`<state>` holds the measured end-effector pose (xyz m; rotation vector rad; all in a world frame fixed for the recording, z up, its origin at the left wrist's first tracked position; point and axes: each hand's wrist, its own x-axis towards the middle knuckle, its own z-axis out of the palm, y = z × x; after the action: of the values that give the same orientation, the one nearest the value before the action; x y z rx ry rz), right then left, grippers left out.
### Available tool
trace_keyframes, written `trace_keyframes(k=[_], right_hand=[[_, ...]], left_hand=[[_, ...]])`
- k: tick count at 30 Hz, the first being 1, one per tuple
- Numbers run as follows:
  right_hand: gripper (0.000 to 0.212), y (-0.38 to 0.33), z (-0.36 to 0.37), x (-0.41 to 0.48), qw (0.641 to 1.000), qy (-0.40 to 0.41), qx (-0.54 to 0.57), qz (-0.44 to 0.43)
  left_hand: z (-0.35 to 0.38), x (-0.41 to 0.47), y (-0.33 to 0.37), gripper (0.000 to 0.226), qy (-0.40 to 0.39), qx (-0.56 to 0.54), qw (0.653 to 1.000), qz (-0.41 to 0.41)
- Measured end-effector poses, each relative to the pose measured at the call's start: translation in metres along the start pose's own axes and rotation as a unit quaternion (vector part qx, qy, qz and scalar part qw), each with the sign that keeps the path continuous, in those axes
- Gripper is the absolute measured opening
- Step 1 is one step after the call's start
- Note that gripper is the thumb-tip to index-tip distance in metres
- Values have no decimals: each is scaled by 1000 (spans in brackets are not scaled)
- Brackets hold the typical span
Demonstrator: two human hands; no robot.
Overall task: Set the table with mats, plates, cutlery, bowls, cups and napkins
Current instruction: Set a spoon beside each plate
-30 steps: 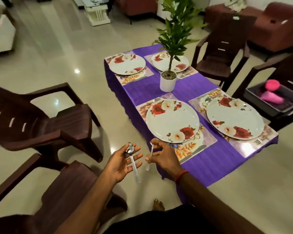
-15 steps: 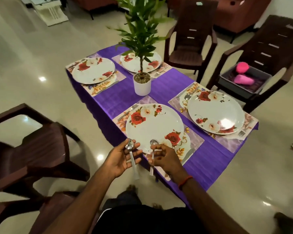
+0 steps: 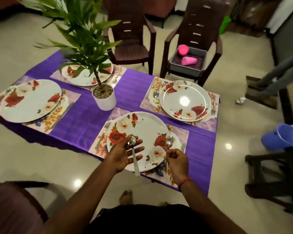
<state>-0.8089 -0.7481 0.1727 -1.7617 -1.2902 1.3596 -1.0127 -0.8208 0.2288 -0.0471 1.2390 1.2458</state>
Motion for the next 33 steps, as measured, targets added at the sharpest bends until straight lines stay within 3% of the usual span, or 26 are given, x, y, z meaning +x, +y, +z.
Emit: trace_keyframes(k=[9, 13, 29, 33], right_hand=[[32, 34, 30, -12, 986, 139, 23, 93], [23, 42, 37, -11, 975, 180, 59, 119], [25, 44, 44, -9, 978, 163, 75, 105], [24, 42, 33, -4, 985, 161, -22, 60]], left_hand=[[-27, 19, 22, 42, -43, 83, 994, -56], [-36, 20, 31, 42, -47, 92, 993, -62], [-42, 43, 47, 39, -70, 129, 985, -87], [-36, 47, 46, 39, -76, 139, 983, -96]])
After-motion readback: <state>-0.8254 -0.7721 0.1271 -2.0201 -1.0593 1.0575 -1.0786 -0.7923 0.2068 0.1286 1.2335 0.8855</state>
